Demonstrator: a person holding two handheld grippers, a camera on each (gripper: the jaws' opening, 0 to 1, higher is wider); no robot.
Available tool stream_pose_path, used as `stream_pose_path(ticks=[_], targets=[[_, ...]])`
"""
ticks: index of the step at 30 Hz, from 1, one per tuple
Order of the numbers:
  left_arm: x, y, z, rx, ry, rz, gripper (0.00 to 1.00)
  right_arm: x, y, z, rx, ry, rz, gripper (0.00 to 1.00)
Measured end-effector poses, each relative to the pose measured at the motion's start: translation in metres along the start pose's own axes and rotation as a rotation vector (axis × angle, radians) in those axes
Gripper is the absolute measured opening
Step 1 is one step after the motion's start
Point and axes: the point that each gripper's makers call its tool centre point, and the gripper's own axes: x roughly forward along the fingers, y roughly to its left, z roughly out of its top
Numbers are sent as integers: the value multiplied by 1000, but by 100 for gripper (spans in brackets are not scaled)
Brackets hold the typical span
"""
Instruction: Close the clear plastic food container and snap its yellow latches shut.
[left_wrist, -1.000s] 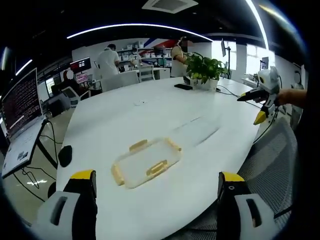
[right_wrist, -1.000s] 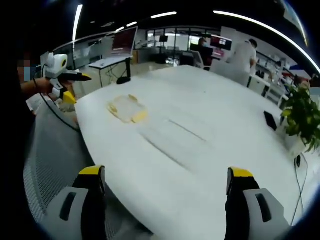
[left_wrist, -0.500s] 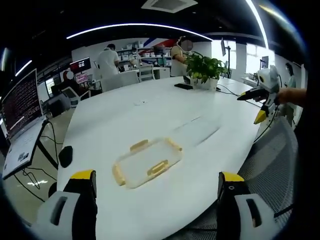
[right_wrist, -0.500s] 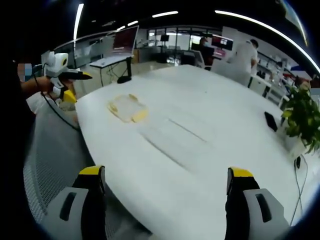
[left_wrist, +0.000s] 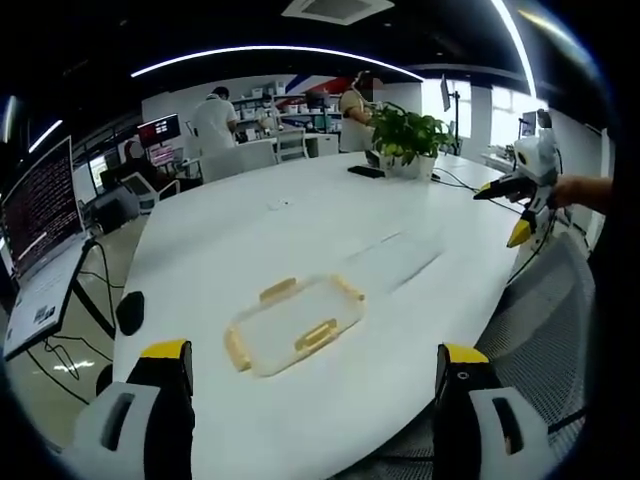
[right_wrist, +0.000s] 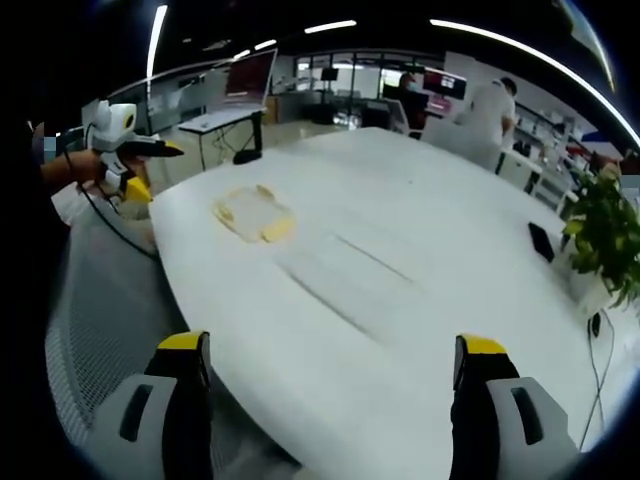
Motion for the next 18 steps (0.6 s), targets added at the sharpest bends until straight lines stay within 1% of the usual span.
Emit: stream_pose_path(ticks=[8,18], targets=[[0,0,0,-1,-1,-4,99,-3,-2,-2,2,7,-3,99],[0,3,1,2,6,-10,99,-3,-2,0,-10,15,4,99]])
